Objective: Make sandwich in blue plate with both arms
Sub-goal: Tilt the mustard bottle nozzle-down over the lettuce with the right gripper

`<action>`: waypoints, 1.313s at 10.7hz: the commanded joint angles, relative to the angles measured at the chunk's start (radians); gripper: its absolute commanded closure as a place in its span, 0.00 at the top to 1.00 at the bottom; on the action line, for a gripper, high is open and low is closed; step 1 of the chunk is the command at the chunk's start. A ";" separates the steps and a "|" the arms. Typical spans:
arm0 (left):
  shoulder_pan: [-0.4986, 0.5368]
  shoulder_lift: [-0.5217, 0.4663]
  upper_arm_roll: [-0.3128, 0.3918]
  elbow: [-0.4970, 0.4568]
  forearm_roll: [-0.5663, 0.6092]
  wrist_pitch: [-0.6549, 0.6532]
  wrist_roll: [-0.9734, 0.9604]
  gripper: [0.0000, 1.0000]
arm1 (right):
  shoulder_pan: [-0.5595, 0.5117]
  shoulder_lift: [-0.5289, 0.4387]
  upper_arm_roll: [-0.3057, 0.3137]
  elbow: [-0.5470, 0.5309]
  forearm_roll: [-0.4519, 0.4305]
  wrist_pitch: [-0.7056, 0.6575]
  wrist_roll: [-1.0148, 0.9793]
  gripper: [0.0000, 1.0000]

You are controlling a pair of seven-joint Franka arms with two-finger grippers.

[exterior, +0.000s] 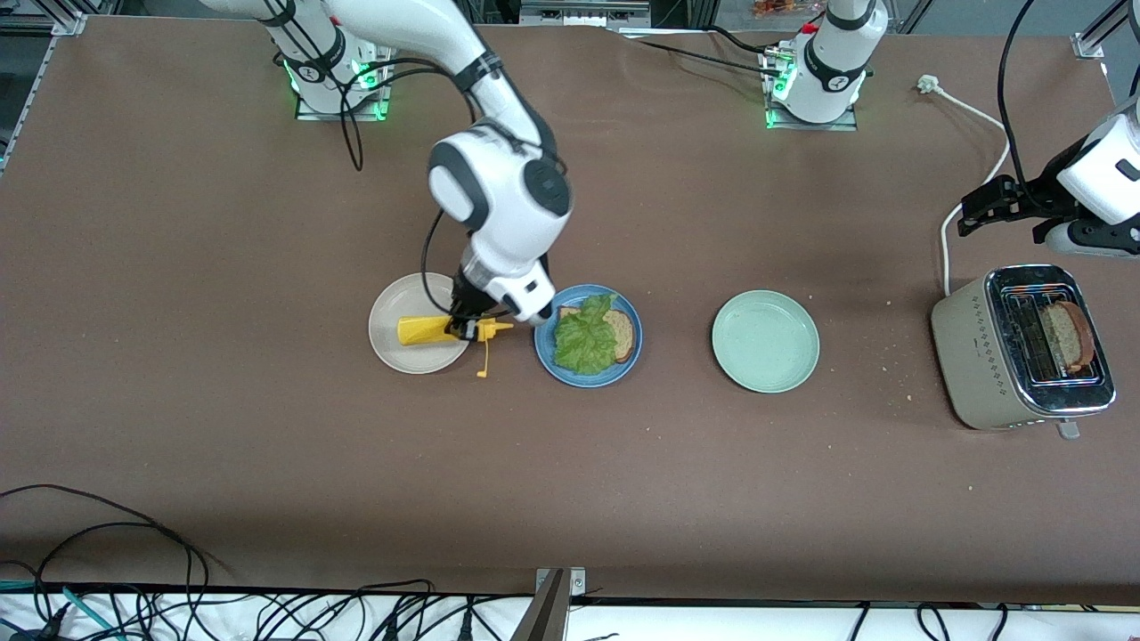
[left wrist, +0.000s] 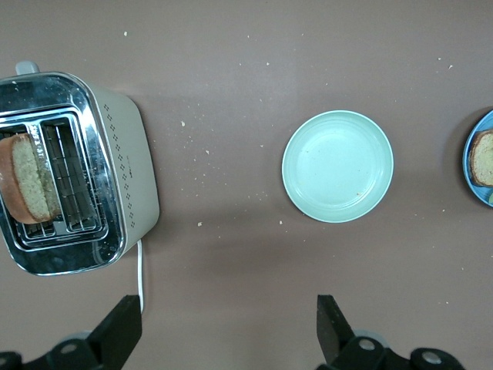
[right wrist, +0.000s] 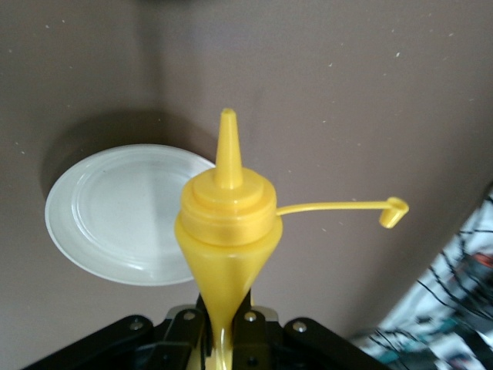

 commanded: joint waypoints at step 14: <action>0.005 0.008 -0.002 0.020 0.013 -0.017 0.006 1.00 | 0.134 0.012 -0.047 0.052 -0.148 -0.174 0.081 0.12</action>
